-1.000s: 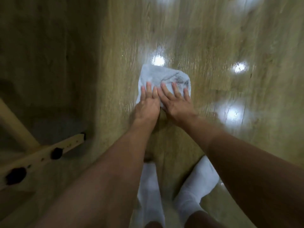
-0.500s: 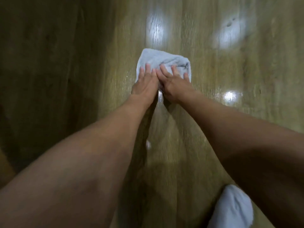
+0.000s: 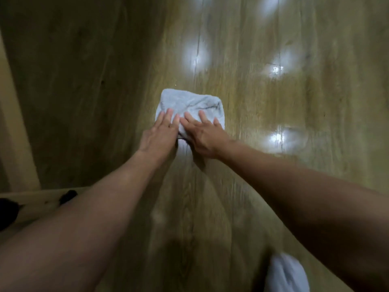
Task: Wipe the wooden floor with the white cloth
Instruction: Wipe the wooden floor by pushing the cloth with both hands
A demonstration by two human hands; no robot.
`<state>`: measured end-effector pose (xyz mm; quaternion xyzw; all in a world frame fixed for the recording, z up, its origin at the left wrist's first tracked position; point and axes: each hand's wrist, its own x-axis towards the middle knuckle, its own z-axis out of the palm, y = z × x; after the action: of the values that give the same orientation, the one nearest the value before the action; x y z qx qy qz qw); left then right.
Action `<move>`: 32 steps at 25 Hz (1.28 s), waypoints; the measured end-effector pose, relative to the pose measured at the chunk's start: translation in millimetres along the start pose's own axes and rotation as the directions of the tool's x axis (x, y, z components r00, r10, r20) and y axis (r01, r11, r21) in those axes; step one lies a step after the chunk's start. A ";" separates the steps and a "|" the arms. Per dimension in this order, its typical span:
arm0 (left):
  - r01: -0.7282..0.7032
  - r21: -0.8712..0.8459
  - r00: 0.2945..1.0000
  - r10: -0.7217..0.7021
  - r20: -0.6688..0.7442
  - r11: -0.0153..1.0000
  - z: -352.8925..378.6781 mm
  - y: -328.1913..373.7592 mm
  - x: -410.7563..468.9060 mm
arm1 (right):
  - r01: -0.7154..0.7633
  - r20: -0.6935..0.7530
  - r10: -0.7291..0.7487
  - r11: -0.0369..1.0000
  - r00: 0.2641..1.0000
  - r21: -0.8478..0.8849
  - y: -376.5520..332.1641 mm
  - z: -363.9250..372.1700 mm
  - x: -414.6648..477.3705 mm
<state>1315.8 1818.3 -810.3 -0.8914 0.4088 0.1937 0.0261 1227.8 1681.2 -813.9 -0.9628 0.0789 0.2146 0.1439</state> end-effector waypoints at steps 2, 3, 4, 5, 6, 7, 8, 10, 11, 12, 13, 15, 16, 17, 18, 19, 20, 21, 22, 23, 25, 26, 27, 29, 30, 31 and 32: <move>0.080 0.016 0.997 -0.080 -0.003 0.997 -7.6 -5.5 22.6 | 0.008 0.003 -0.008 1.000 1.000 -0.004 -0.5 -13.7 31.9; 0.120 -0.001 0.993 -0.120 -0.002 0.993 -13.1 -5.8 37.8 | 0.007 -0.006 -0.007 1.000 1.000 -0.003 1.2 -21.1 47.8; 0.156 -0.006 0.988 -0.156 0.000 0.988 -18.2 -6.9 52.3 | -0.004 -0.029 0.004 1.000 1.000 -0.003 3.0 -26.2 62.7; 0.179 -0.004 0.984 -0.179 -0.007 0.984 -21.9 -10.3 64.5 | -0.022 -0.066 0.021 1.000 0.998 -0.011 2.9 -27.0 75.7; 0.187 0.007 0.982 -0.186 -0.021 0.982 -24.8 -14.1 72.9 | -0.029 -0.106 0.027 0.999 0.994 -0.014 1.9 -26.4 82.9; 0.182 0.030 0.983 -0.181 -0.035 0.983 -26.3 -15.9 75.0 | -0.016 -0.141 0.015 1.000 0.990 -0.011 1.6 -23.1 81.8; 0.172 0.047 0.984 -0.169 -0.054 0.984 -24.6 -15.4 68.2 | 0.011 -0.165 -0.012 1.000 0.986 -0.009 2.0 -17.8 72.4; 0.135 0.062 0.987 -0.128 -0.101 0.989 -6.5 -0.2 37.0 | 0.065 -0.188 -0.067 0.998 0.980 -0.016 4.1 0.0 35.5; 0.130 0.047 0.986 -0.124 -0.109 0.990 8.6 11.9 12.9 | 0.071 -0.209 -0.074 0.997 0.975 -0.018 3.0 15.6 8.4; 0.112 0.044 0.989 -0.107 -0.101 0.993 25.0 23.6 -14.4 | 0.081 -0.243 -0.082 0.997 0.967 -0.014 0.0 34.8 -21.0; 0.077 0.079 0.995 -0.071 -0.076 0.994 38.9 34.3 -40.5 | 0.089 -0.273 -0.088 0.996 0.958 -0.010 -4.1 53.3 -51.1; -0.006 0.139 1.000 0.009 -0.024 0.990 50.1 39.0 -60.1 | 0.077 -0.284 -0.074 0.997 0.956 0.000 -5.4 71.3 -84.2; -0.026 0.142 0.999 0.031 -0.031 0.990 47.8 36.8 -51.4 | 0.085 -0.277 -0.082 0.996 0.957 0.000 1.9 68.4 -79.3; -0.022 0.145 0.998 0.030 -0.051 0.989 41.9 35.7 -38.3 | 0.077 -0.282 -0.078 0.997 0.956 -0.014 8.4 58.6 -67.3; -0.007 0.133 0.998 0.015 -0.064 0.991 35.8 35.8 -23.7 | 0.060 -0.278 -0.063 0.998 0.959 -0.020 13.0 45.6 -53.1; 0.027 0.120 0.998 -0.020 -0.058 0.992 27.4 35.5 -7.9 | 0.051 -0.265 -0.053 0.999 0.963 -0.014 16.4 32.8 -37.3; 0.069 0.112 0.997 -0.065 -0.043 0.991 19.9 36.0 3.8 | 0.052 -0.248 -0.047 0.999 0.968 0.011 19.2 24.0 -24.1; 0.093 0.116 0.995 -0.090 -0.034 0.989 15.1 39.3 8.8 | 0.047 -0.239 -0.036 0.998 0.970 0.042 20.6 20.8 -19.8; 0.086 0.135 0.996 -0.083 -0.032 0.987 13.6 43.8 5.5 | 0.041 -0.250 -0.025 0.998 0.968 0.057 20.0 24.9 -25.1; 0.052 0.162 0.998 -0.047 -0.040 0.985 15.8 48.3 -5.0 | 0.031 -0.274 -0.017 0.998 0.962 0.047 17.9 34.7 -37.8; -0.050 0.203 0.997 0.059 -0.040 0.978 34.4 60.0 -40.0 | 0.000 -0.346 0.009 1.000 0.938 0.026 12.0 66.3 -82.4; -0.106 0.203 0.993 0.115 -0.031 0.973 48.6 67.1 -62.3 | -0.002 -0.377 0.010 1.000 0.926 0.023 8.0 84.6 -108.0; -0.171 0.215 0.984 0.177 -0.010 0.962 61.1 73.4 -88.2 | -0.004 -0.392 0.015 1.000 0.920 0.029 2.0 101.3 -132.8; -0.266 0.275 0.961 0.276 0.005 0.924 65.5 74.3 -112.1 | -0.035 -0.403 0.047 0.999 0.914 0.039 -4.3 119.3 -158.0; -0.308 0.295 0.946 0.324 -0.007 0.905 62.3 69.4 -105.3 | -0.042 -0.380 0.053 0.998 0.923 0.036 -3.0 117.8 -154.6; -0.316 0.326 0.941 0.339 -0.014 0.891 56.4 66.5 -90.2 | -0.064 -0.358 0.071 0.997 0.931 0.032 -0.4 109.2 -144.9; -0.300 0.340 0.947 0.321 -0.008 0.891 48.3 66.9 -69.7 | -0.101 -0.336 0.106 0.994 0.936 0.031 3.7 96.1 -131.2</move>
<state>1209.5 1833.9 -821.9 -0.8028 0.5735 0.0946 0.1328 1072.0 1719.4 -840.9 -0.9789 0.1543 0.0536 0.1231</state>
